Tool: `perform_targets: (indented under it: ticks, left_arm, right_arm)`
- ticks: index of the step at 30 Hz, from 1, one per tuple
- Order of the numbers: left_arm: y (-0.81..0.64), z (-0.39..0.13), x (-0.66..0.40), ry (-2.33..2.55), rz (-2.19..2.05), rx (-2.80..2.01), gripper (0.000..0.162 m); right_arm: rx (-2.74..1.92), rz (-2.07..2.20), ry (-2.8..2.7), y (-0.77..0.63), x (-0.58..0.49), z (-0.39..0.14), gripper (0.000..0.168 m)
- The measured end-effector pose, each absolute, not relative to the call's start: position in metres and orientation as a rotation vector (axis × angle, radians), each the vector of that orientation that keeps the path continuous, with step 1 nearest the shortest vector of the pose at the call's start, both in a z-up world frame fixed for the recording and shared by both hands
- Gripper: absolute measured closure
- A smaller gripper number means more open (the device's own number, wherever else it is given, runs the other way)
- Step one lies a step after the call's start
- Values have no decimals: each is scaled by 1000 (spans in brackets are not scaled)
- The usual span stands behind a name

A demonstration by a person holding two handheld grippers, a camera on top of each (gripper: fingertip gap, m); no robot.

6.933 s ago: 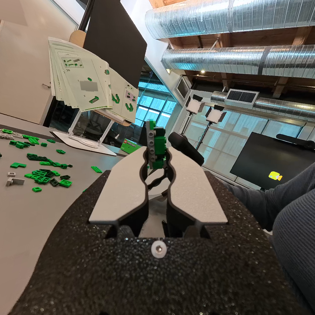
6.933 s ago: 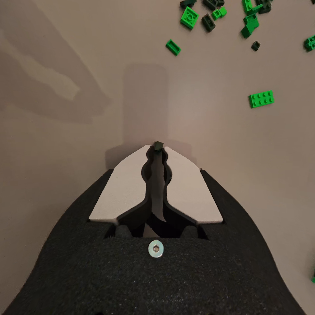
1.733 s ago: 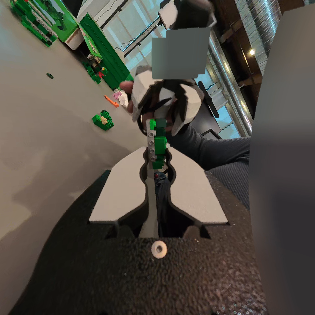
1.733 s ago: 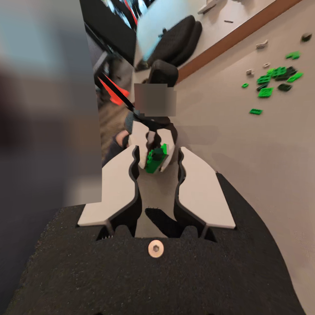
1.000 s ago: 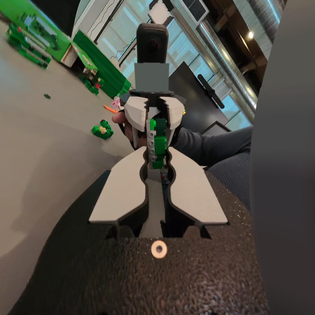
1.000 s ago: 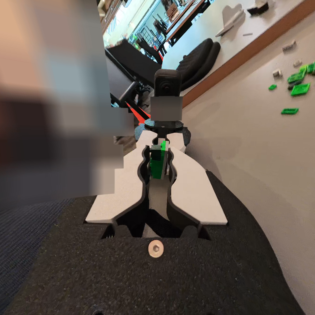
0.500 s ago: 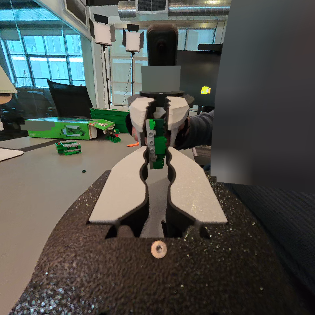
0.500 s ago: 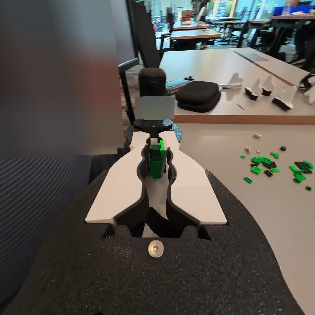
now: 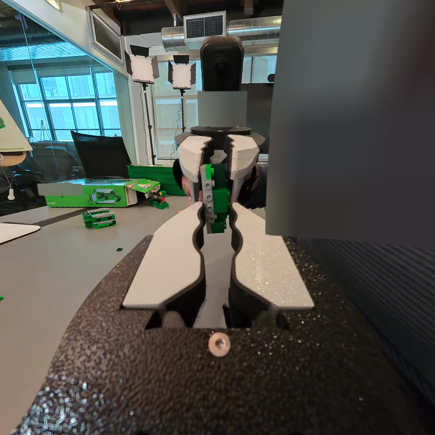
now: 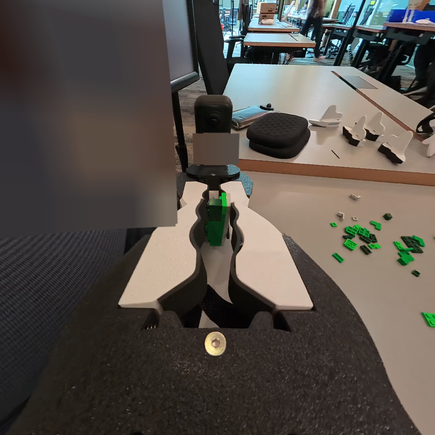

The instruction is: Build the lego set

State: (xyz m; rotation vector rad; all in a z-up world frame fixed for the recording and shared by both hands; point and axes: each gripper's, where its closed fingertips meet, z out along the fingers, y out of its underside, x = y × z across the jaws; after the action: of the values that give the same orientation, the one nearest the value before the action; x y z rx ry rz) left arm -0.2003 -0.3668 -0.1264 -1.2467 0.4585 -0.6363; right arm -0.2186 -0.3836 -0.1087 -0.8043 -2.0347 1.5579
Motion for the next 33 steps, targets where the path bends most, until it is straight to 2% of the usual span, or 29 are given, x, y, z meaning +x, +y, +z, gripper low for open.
perform_targets:
  ticks: [15,16,18,21,23,25,28,31,33]
  left_arm:
    - [-362,-125,-201,416,-683,-1234,143]
    - [-359,-123,-205,378,-681,-1226,140]
    - [-358,-119,-214,299,-706,-1204,116]
    - [-356,-119,-220,242,-788,-1207,105]
    - [-352,-124,-218,235,-799,-1245,103]
    - [-349,-129,-215,247,-786,-1282,108]
    - [-349,-131,-214,266,-759,-1299,142]
    - [-347,-130,-220,226,-745,-1300,143]
    - [-344,-134,-231,144,-766,-1316,143]
  right_arm:
    - [-841,1647,-1996,-378,-218,-107,150]
    - [-853,1685,-1969,-375,-219,-105,150]
    - [-894,1738,-1931,-371,-220,-106,150]
    - [-945,1759,-1872,-364,-224,-107,150]
    - [-968,1787,-1827,-362,-227,-106,150]
    - [-982,1804,-1801,-362,-229,-107,150]
    - [-984,1809,-1782,-361,-232,-106,150]
    - [-979,1776,-1740,-356,-236,-106,149]
    - [-981,1666,-1644,-339,-244,-104,129]
